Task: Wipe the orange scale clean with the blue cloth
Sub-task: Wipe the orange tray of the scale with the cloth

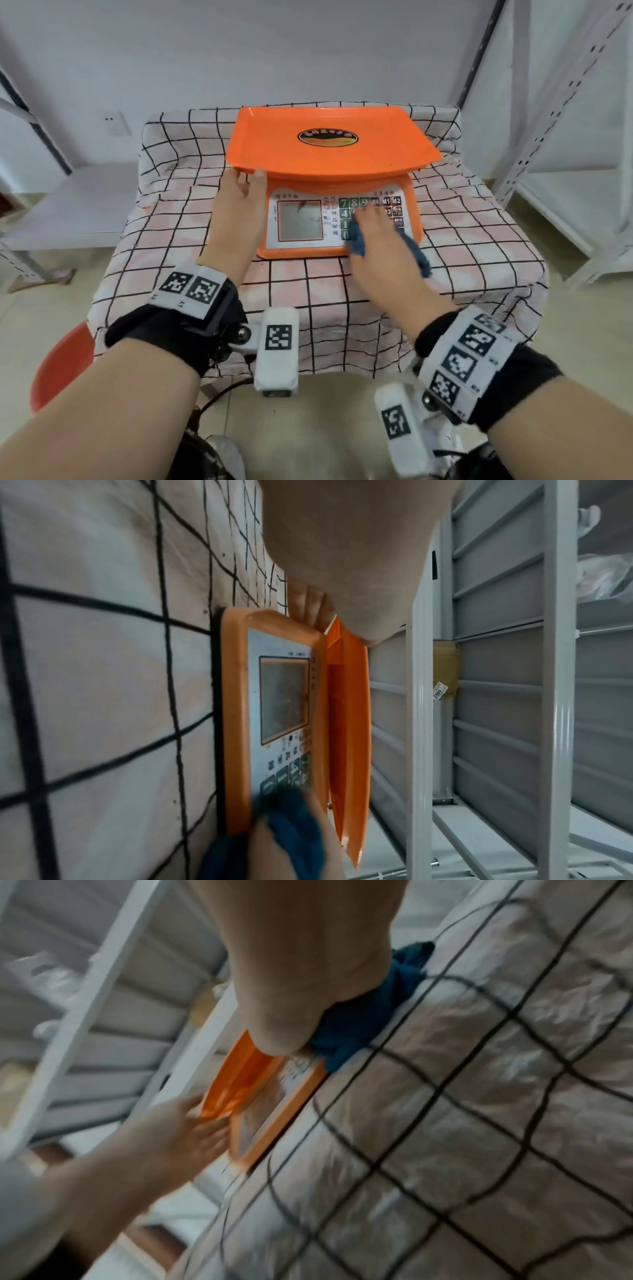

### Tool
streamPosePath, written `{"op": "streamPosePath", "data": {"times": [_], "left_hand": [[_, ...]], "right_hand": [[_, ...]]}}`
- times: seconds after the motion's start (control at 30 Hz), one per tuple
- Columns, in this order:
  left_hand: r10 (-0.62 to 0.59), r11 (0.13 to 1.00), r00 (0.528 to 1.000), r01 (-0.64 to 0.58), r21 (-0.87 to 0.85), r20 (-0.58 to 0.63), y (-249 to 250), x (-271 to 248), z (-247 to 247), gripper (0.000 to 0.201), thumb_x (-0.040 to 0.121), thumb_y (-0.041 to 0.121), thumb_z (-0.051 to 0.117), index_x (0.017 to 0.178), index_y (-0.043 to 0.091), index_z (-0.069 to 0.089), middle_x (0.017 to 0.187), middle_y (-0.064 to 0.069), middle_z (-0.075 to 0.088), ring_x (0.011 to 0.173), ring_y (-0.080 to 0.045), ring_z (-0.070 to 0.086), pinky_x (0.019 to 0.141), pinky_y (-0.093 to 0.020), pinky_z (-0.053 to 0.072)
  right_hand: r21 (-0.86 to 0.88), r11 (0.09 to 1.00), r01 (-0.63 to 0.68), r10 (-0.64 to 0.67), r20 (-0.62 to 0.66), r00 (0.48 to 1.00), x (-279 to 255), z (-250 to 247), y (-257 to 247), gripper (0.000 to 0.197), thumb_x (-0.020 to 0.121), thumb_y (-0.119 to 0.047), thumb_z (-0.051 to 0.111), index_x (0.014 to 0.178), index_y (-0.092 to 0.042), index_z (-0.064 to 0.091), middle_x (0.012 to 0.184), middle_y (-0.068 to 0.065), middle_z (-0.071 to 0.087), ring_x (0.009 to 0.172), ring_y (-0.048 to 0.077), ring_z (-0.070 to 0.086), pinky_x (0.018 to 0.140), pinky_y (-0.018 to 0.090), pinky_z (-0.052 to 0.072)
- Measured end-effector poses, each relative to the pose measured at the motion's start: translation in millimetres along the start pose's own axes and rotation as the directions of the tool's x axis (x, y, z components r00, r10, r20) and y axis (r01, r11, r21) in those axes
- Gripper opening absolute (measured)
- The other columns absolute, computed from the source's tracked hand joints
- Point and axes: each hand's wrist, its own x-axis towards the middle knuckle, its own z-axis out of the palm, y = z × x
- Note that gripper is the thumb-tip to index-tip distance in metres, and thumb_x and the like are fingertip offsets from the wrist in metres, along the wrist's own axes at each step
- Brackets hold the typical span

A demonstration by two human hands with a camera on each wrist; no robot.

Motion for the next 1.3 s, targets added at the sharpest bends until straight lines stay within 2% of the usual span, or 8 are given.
{"op": "streamPosePath", "data": {"times": [0.13,0.33,0.47,0.57,0.67,0.77,0.97,1.3], "left_hand": [[-0.014,1.0,1.0,0.014,0.025,0.01,2,0,-2,0.035,0.095,0.043,0.039,0.117,0.02,0.054,0.102,0.002,0.066,0.092,-0.019,0.065,0.085,-0.043,0.052],[0.006,1.0,0.997,-0.008,0.023,0.072,-1,-3,-9,0.04,0.095,0.046,0.039,0.125,0.023,0.052,0.1,0.006,0.069,0.089,-0.01,0.067,0.086,-0.04,0.053],[-0.008,1.0,0.998,0.009,-0.011,0.07,-1,-1,-11,0.039,0.096,0.043,0.039,0.128,0.024,0.051,0.106,0.005,0.067,0.092,-0.01,0.066,0.088,-0.04,0.053],[-0.027,1.0,0.999,0.027,-0.016,0.041,-1,1,-12,0.039,0.098,0.042,0.04,0.131,0.021,0.047,0.116,0.003,0.061,0.104,-0.014,0.061,0.094,-0.042,0.049],[-0.033,0.999,0.999,0.033,-0.01,0.002,-2,5,-12,0.04,0.098,0.042,0.04,0.13,0.019,0.047,0.116,0.002,0.059,0.106,-0.017,0.058,0.095,-0.041,0.048],[-0.044,0.998,0.999,0.044,-0.035,-0.001,-1,6,-10,0.039,0.098,0.042,0.04,0.129,0.019,0.046,0.111,0.003,0.059,0.102,-0.014,0.059,0.089,-0.035,0.049],[-0.065,0.995,0.998,0.063,-0.072,-0.026,0,9,-3,0.033,0.098,0.04,0.042,0.123,0.019,0.042,0.1,0.006,0.06,0.093,-0.012,0.062,0.086,-0.039,0.052],[-0.152,0.979,0.988,0.146,-0.144,-0.035,8,17,-1,0.031,0.097,0.043,0.039,0.115,0.017,0.038,0.096,0.008,0.055,0.096,-0.021,0.062,0.09,-0.047,0.051]], "right_hand": [[0.006,0.998,0.065,-0.066,0.114,0.991,1,-6,9,0.06,0.093,-0.008,0.045,0.148,-0.016,0.024,0.159,0.002,0.01,0.146,0.016,0.008,0.113,0.021,0.007],[-0.089,0.994,-0.059,0.037,-0.237,0.971,16,-23,31,0.033,0.087,-0.013,0.053,0.119,-0.018,0.06,0.117,0.013,0.043,0.107,0.032,0.045,0.086,0.036,0.043],[0.271,0.962,0.033,0.044,-0.276,0.96,31,-50,34,0.025,0.082,-0.013,0.057,0.103,-0.022,0.066,0.1,0.001,0.06,0.094,0.018,0.058,0.082,0.031,0.047],[0.492,0.862,0.125,0.161,-0.499,0.852,44,-80,34,0.025,0.077,-0.013,0.06,0.1,-0.021,0.057,0.1,-0.005,0.061,0.093,0.007,0.06,0.086,0.025,0.051],[0.223,0.971,0.083,0.075,-0.62,0.781,61,-95,40,0.017,0.082,-0.017,0.054,0.099,-0.019,0.058,0.095,-0.001,0.063,0.089,0.015,0.061,0.079,0.034,0.052],[-0.197,0.978,-0.063,-0.026,-0.422,0.906,81,-83,39,0.025,0.086,-0.017,0.046,0.097,-0.025,0.066,0.099,0.002,0.069,0.097,0.028,0.06,0.087,0.04,0.045],[-0.321,0.94,-0.114,0.065,-0.16,0.985,96,-80,14,0.025,0.094,-0.02,0.038,0.107,-0.007,0.055,0.111,0.014,0.062,0.105,0.035,0.055,0.087,0.039,0.038],[0.427,0.901,-0.081,0.056,0.071,0.996,87,-113,-19,0.014,0.088,-0.011,0.044,0.079,-0.007,0.055,0.073,0.007,0.054,0.071,0.018,0.052,0.072,0.029,0.041]]}}
